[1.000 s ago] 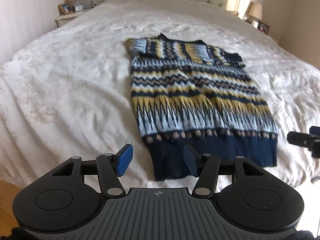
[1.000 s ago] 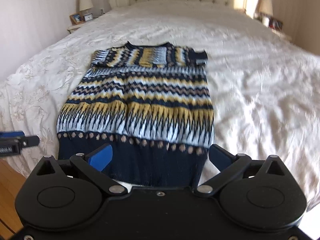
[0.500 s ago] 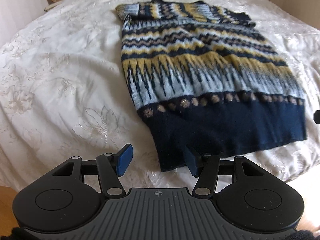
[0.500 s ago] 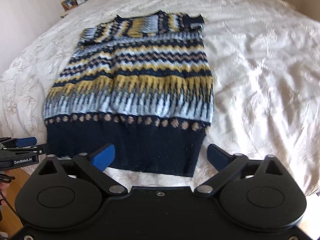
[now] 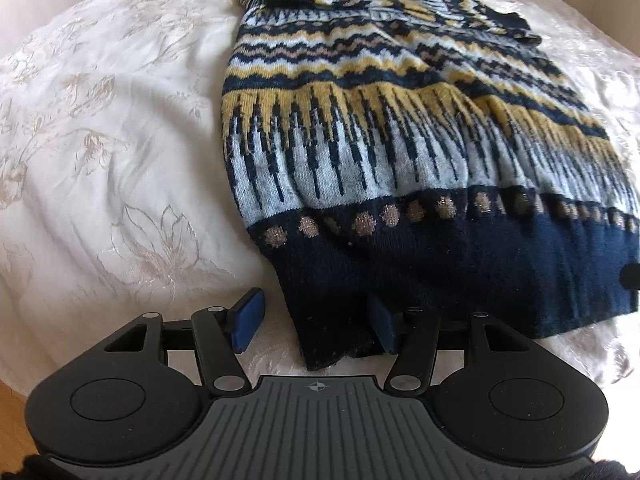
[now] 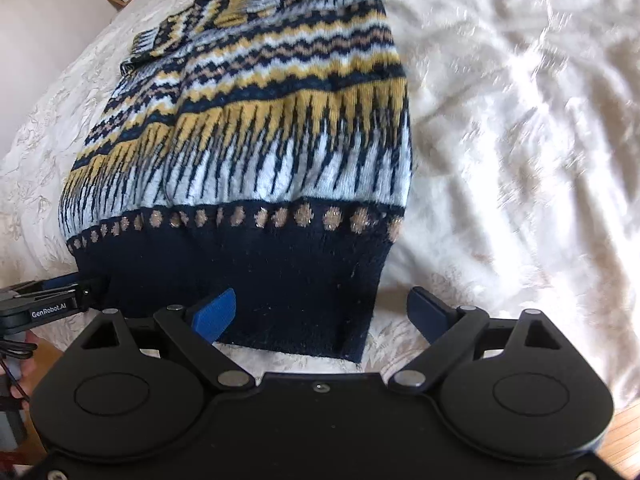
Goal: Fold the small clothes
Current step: 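Close both grippers on the navy hem band of the sweater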
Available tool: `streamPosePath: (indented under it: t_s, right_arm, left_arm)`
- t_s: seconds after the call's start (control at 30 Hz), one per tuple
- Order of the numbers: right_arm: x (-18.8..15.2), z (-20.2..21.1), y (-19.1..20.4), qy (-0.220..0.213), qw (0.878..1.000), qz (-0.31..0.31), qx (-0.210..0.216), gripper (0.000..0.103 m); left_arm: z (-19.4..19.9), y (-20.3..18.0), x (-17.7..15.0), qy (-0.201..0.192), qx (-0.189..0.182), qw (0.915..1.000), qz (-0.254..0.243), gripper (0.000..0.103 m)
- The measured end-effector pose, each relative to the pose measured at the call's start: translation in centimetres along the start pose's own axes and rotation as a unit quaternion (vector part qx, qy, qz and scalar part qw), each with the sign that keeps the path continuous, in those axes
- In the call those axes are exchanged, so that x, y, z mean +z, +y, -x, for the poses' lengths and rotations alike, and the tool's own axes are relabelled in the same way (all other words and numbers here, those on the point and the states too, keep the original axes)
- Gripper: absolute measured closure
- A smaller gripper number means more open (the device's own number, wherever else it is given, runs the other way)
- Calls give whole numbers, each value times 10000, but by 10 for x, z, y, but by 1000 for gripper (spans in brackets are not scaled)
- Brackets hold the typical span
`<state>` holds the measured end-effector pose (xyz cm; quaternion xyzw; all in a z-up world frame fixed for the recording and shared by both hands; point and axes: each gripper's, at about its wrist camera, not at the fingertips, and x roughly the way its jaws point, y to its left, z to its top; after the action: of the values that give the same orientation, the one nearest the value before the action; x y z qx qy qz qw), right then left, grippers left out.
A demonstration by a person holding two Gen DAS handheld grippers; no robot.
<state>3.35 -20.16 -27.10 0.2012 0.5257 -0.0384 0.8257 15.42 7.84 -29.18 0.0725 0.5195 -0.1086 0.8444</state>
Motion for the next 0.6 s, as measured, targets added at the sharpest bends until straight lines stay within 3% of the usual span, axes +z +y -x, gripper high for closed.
streamPosePath:
  t_s: [0.2,0.6]
  right_arm:
    - [5,-21,-8,353,9993,-32,150,0]
    - [2,-27,-10,454,9988,114,170,0]
  left_arm:
    - [-8,0,5,164,95,9996,186,41]
    - [-10,0,4,196,191,9989,379,37]
